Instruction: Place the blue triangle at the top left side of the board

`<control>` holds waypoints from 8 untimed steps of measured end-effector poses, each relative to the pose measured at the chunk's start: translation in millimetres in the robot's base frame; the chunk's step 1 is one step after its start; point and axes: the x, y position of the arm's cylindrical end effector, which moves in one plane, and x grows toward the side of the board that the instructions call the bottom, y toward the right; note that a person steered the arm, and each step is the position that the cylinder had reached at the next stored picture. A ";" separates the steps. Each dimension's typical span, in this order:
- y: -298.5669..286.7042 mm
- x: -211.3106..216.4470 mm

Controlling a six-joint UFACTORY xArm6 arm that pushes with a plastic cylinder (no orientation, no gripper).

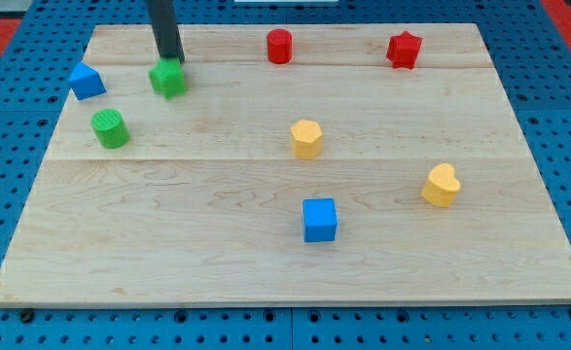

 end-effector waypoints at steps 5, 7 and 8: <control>-148.3 31.1; -112.4 -17.8; -114.0 -48.7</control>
